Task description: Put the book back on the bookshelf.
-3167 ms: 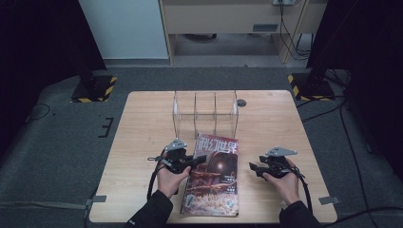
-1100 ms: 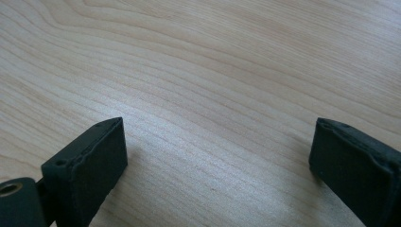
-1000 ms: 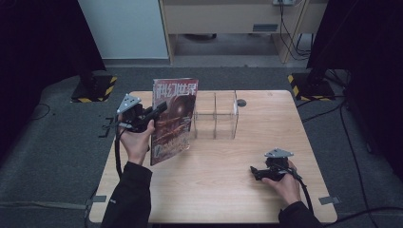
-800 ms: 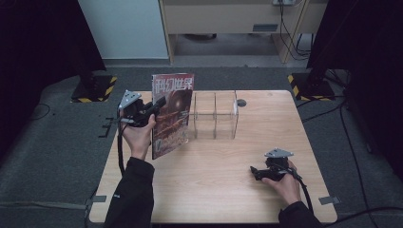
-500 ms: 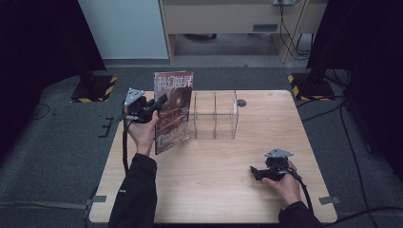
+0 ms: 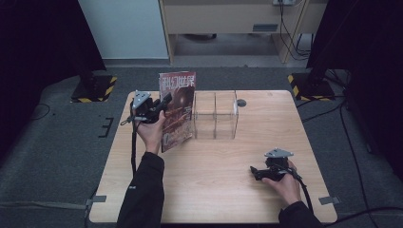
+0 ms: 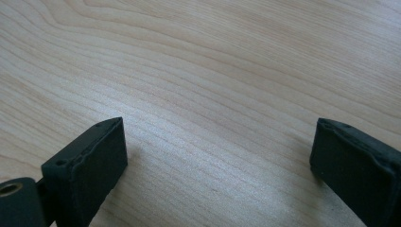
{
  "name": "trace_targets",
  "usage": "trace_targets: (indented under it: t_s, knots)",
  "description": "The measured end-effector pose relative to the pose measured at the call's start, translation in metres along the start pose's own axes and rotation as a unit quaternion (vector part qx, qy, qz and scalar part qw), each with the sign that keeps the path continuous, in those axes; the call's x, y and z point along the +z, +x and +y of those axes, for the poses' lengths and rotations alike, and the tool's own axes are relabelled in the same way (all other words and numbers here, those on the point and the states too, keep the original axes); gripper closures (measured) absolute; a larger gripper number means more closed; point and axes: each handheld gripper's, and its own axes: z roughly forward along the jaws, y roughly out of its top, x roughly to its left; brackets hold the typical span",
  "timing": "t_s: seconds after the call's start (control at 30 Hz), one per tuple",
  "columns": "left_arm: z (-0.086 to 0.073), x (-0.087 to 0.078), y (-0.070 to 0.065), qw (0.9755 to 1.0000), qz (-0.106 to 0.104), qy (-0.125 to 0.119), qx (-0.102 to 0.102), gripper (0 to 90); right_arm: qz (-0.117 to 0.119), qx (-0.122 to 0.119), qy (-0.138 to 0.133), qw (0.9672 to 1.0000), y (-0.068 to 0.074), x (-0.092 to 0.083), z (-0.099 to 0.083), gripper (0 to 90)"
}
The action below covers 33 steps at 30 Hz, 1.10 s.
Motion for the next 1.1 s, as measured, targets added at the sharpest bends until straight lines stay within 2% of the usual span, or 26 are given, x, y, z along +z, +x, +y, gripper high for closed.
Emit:
trace_targets:
  t_s: [0.1,0.2,0.37,0.57,0.7,0.83,1.1]
  knots:
    - [-0.002,-0.004,-0.002,0.9999,-0.012,0.002,0.008,83.2,0.000,0.000,0.000,1.0000,0.000,0.000,0.000,5.2]
    - [-0.002,-0.012,-0.003,0.9995,-0.011,0.018,0.023,83.1,0.000,0.000,0.000,1.0000,0.000,0.000,0.000,5.2]
    - [-0.003,-0.029,-0.001,0.9982,-0.011,0.047,0.034,82.9,0.000,0.000,0.000,1.0000,0.000,0.000,0.000,5.2]
    - [-0.014,-0.050,-0.001,0.9977,-0.018,0.051,0.041,82.8,0.000,0.000,0.000,1.0000,0.000,0.000,0.000,5.2]
    - [-0.021,-0.061,-0.004,0.9968,-0.014,0.060,0.050,82.7,0.000,0.000,0.000,1.0000,0.000,0.000,0.000,5.2]
    - [-0.028,-0.070,-0.005,0.9959,-0.012,0.069,0.057,82.6,0.000,0.001,0.000,1.0000,0.000,0.000,0.000,5.2]
    - [-0.043,-0.082,-0.005,0.9956,-0.015,0.073,0.056,82.7,0.000,0.001,0.001,1.0000,0.000,0.000,0.000,5.2]
